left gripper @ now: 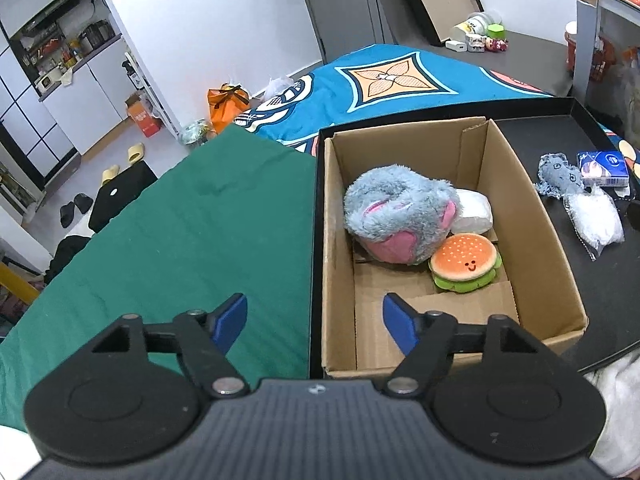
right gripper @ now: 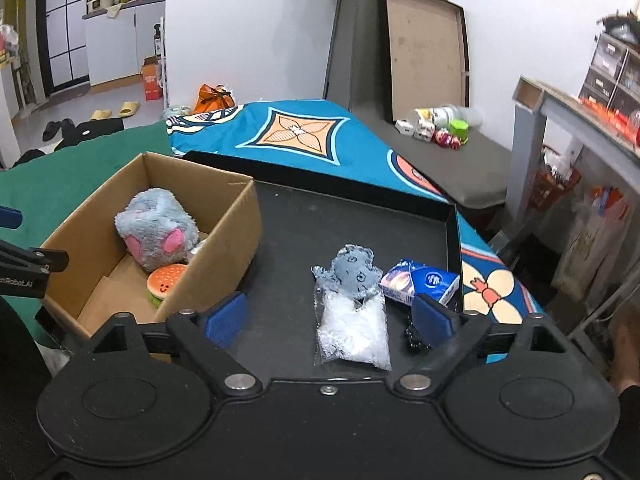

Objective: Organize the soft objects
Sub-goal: 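Move the right gripper back toward the clear plastic bag on the tray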

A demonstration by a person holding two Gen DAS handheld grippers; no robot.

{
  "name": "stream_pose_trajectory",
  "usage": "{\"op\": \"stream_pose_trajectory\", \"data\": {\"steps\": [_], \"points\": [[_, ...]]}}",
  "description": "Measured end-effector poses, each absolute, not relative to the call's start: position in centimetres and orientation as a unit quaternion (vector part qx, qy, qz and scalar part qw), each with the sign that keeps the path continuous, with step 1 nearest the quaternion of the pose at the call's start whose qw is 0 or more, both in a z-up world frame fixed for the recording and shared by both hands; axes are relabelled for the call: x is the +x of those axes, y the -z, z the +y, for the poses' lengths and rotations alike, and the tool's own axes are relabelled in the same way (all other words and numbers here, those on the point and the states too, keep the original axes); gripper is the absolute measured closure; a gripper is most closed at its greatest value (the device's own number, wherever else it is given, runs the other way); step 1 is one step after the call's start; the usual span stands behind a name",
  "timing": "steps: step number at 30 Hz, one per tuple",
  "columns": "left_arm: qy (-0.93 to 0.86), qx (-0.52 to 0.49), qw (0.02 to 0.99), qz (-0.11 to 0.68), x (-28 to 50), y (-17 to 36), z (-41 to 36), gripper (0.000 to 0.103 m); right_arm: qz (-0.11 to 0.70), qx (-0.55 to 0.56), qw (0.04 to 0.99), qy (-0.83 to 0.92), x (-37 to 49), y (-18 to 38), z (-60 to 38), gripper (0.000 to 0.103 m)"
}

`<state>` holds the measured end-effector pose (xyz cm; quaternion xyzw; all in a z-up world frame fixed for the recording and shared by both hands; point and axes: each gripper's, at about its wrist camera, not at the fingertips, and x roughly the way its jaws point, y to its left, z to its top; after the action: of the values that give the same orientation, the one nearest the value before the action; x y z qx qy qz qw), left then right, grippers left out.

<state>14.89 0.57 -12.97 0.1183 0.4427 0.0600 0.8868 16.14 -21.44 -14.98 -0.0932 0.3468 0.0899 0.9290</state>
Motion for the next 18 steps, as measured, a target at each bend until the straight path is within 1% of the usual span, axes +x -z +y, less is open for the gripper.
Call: {"op": "stream_pose_trajectory", "data": {"steps": [3, 5, 8, 13, 18], "points": [[-0.065, 0.125, 0.886, 0.443, 15.0, 13.0, 0.3, 0.024, 0.350, -0.072, 0.929, -0.092, 16.9, 15.4, -22.7, 0.014], [-0.067, 0.134, 0.884, 0.442, 15.0, 13.1, 0.0, 0.018, 0.350, -0.060, 0.930, -0.091, 17.3, 15.7, -23.5, 0.014], [-0.070, 0.150, 0.881, 0.443, 15.1, 13.2, -0.5, 0.015, 0.351, -0.044, 0.930, -0.095, 17.7, 16.5, -24.7, 0.016], [-0.076, 0.166, 0.876, 0.447, 15.3, 13.4, -1.0, 0.012, 0.359, -0.015, 0.928, -0.097, 18.6, 18.2, -26.3, 0.022], [-0.082, 0.178, 0.872, 0.449, 15.5, 13.5, -1.5, 0.011, 0.365, 0.010, 0.925, -0.101, 19.2, 20.1, -27.5, 0.029]]}}
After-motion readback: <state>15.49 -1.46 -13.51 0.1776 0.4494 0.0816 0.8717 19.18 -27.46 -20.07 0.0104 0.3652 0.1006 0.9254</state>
